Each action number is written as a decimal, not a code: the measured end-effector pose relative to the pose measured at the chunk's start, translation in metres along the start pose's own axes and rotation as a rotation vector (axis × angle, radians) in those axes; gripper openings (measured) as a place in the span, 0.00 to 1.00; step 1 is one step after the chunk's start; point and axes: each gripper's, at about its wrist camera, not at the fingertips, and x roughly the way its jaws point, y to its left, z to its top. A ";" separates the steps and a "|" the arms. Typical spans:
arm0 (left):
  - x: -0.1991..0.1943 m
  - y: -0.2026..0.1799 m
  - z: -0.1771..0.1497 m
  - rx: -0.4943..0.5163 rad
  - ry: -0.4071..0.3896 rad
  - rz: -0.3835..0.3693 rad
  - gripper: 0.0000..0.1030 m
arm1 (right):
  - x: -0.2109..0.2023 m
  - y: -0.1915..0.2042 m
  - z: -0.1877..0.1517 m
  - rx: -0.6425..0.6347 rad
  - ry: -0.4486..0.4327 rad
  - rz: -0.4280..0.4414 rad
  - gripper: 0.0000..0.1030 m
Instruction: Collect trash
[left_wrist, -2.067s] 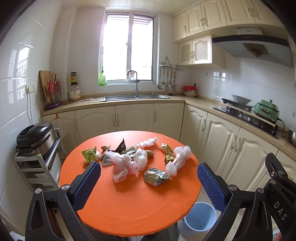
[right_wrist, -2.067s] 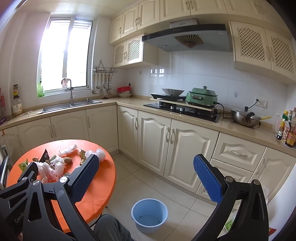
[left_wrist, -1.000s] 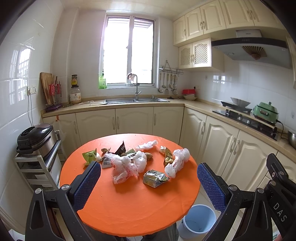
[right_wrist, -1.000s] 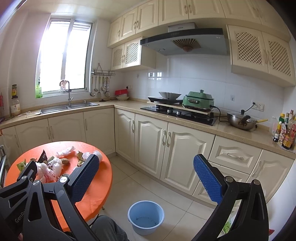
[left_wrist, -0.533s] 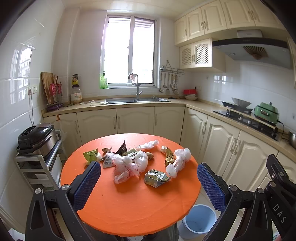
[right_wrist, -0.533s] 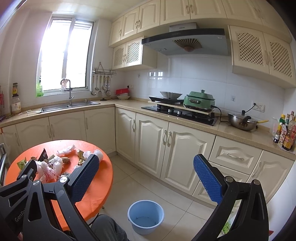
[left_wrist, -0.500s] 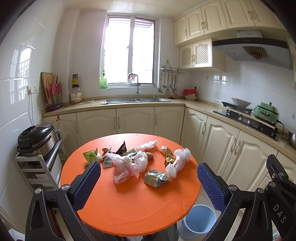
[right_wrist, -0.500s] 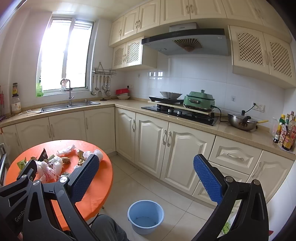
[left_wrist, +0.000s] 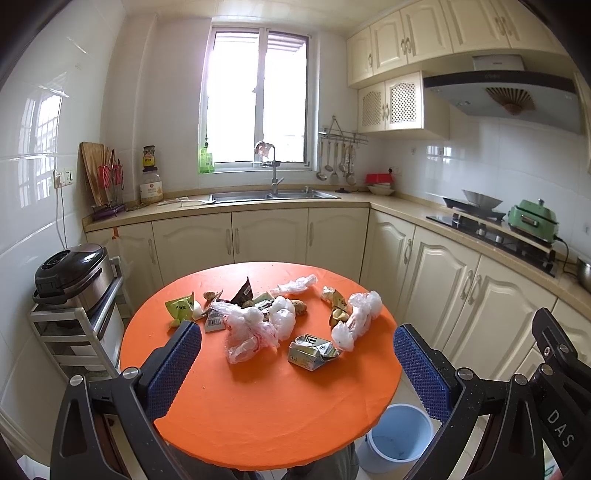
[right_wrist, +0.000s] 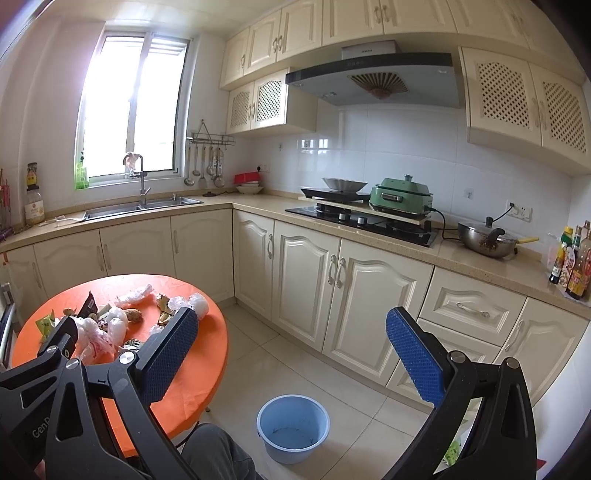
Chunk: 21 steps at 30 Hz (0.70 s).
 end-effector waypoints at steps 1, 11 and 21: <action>0.000 0.002 0.000 -0.001 0.000 0.000 0.99 | 0.001 0.001 0.000 0.000 0.001 0.001 1.00; 0.026 0.028 0.012 -0.030 0.048 0.020 0.99 | 0.012 0.036 0.007 -0.048 0.025 0.017 1.00; 0.083 0.069 0.030 -0.049 0.179 0.046 0.99 | 0.040 0.096 0.009 -0.135 0.105 0.021 1.00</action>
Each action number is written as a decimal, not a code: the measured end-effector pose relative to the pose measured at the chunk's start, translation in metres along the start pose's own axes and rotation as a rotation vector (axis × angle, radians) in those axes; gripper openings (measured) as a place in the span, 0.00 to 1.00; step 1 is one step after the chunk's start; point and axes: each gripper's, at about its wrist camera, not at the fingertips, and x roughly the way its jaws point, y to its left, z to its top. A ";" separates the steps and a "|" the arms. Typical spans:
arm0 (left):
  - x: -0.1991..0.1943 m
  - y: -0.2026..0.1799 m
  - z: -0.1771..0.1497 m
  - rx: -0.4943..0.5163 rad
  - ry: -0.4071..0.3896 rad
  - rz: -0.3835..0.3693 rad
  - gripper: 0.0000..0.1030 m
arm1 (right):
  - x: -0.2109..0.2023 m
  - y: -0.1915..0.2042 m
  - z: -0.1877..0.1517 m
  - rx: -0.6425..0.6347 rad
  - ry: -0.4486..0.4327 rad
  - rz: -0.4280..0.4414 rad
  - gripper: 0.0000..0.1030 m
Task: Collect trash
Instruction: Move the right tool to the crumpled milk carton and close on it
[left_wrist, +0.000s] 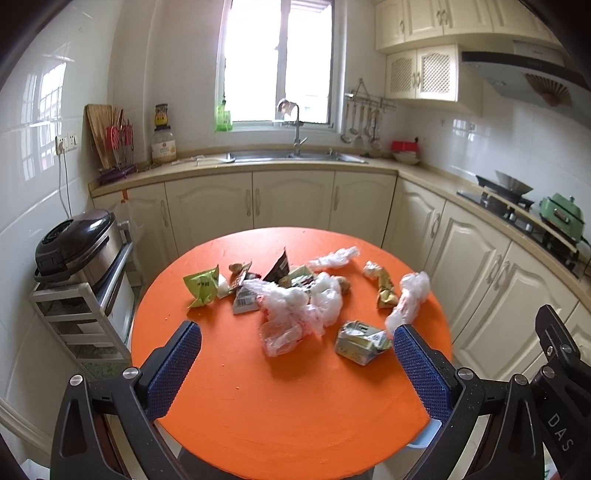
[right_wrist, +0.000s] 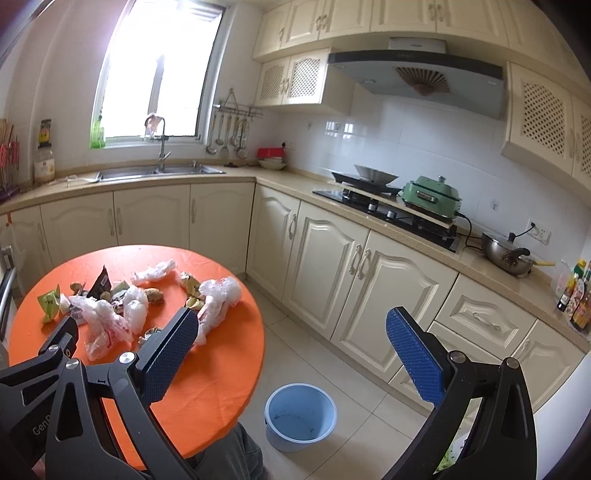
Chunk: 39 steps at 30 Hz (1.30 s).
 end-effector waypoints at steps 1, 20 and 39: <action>0.006 0.005 0.003 -0.001 0.014 0.004 0.99 | 0.004 0.006 0.001 -0.005 0.009 0.003 1.00; 0.134 0.122 0.043 -0.078 0.226 0.063 0.98 | 0.121 0.135 -0.022 -0.049 0.349 0.211 1.00; 0.208 0.119 0.042 -0.062 0.339 -0.003 0.98 | 0.218 0.156 -0.065 0.036 0.608 0.210 0.85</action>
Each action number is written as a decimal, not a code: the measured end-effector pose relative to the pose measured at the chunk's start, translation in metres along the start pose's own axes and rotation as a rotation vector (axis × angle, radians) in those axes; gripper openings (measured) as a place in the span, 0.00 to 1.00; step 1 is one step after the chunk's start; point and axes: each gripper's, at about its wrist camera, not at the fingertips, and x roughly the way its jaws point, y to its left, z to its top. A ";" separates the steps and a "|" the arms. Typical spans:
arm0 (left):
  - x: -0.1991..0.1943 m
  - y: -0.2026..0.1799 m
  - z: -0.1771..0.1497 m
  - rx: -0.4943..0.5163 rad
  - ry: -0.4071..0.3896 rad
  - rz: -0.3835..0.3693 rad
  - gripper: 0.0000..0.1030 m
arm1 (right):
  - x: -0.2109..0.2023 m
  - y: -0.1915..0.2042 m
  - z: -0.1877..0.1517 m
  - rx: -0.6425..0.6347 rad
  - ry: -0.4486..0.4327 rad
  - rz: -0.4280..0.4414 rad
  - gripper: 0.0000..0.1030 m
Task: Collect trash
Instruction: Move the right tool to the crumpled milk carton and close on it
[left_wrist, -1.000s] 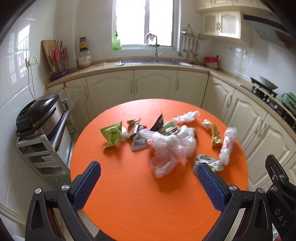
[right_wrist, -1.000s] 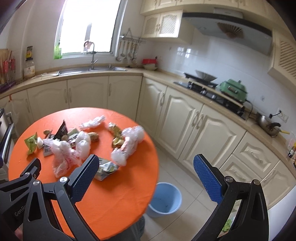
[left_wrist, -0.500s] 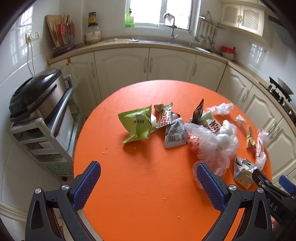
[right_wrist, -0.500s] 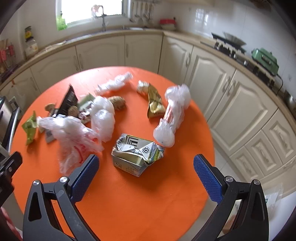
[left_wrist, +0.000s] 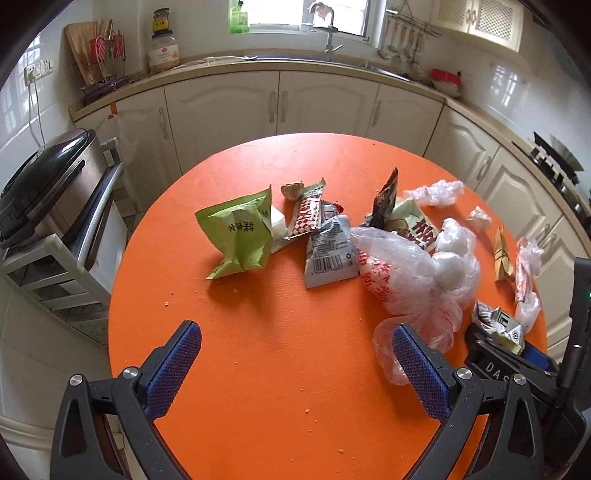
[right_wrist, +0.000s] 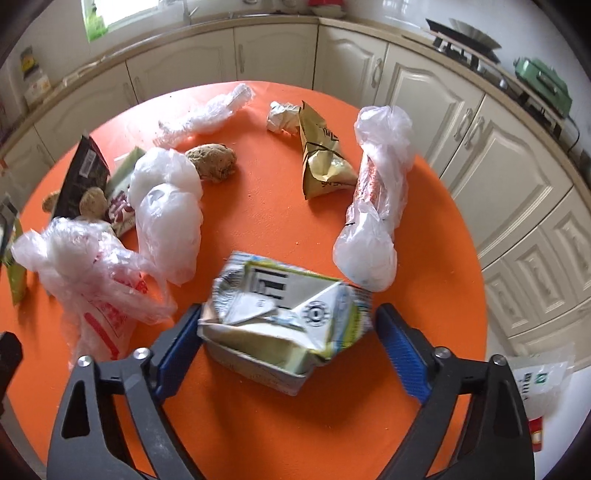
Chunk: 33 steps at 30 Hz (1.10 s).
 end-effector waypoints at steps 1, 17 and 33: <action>0.000 -0.003 0.000 0.002 -0.001 -0.002 0.98 | 0.000 -0.003 0.000 0.008 -0.001 0.004 0.85; 0.047 -0.070 0.018 0.048 0.045 -0.029 0.99 | -0.022 -0.021 -0.005 -0.025 -0.050 0.097 0.84; 0.077 -0.083 0.022 0.079 0.074 -0.105 0.44 | -0.004 -0.018 0.000 -0.057 -0.012 0.125 0.80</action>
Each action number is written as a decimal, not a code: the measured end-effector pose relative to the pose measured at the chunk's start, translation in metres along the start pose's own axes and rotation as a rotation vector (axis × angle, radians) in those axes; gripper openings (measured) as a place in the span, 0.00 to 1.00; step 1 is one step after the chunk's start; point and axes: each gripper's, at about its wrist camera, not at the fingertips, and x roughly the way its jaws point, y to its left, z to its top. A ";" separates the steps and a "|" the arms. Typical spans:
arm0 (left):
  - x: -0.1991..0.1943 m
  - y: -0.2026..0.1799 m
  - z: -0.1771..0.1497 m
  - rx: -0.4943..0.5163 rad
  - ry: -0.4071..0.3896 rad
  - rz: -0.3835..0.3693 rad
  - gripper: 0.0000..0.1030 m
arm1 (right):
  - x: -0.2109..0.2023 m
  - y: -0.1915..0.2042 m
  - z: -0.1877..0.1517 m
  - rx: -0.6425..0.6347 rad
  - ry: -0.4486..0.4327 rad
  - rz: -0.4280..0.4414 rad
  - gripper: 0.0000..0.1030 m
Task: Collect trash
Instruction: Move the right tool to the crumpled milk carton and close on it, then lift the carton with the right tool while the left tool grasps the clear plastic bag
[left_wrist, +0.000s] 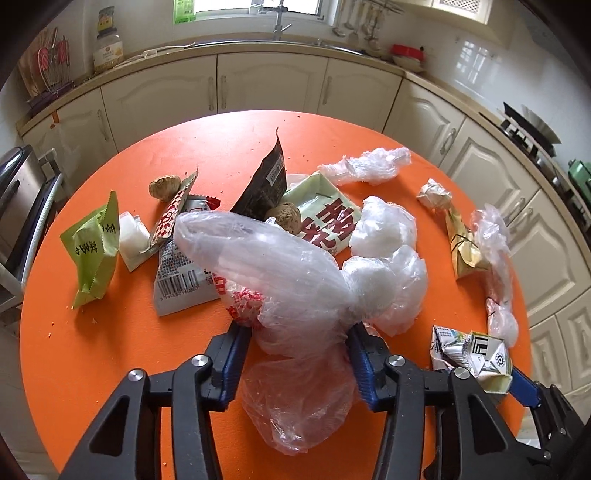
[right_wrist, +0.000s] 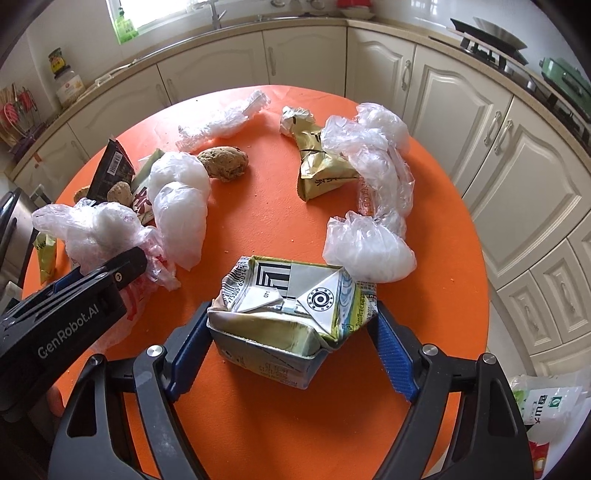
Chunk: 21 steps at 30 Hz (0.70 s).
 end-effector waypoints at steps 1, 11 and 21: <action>-0.001 0.001 -0.001 -0.001 0.003 0.001 0.44 | -0.002 0.000 0.000 0.005 -0.004 0.000 0.80; -0.033 0.006 -0.021 0.000 -0.003 0.002 0.41 | -0.029 0.006 -0.012 0.004 -0.054 0.019 0.64; -0.076 0.022 -0.056 0.038 -0.011 -0.052 0.40 | -0.051 0.008 -0.041 0.010 -0.055 0.062 0.29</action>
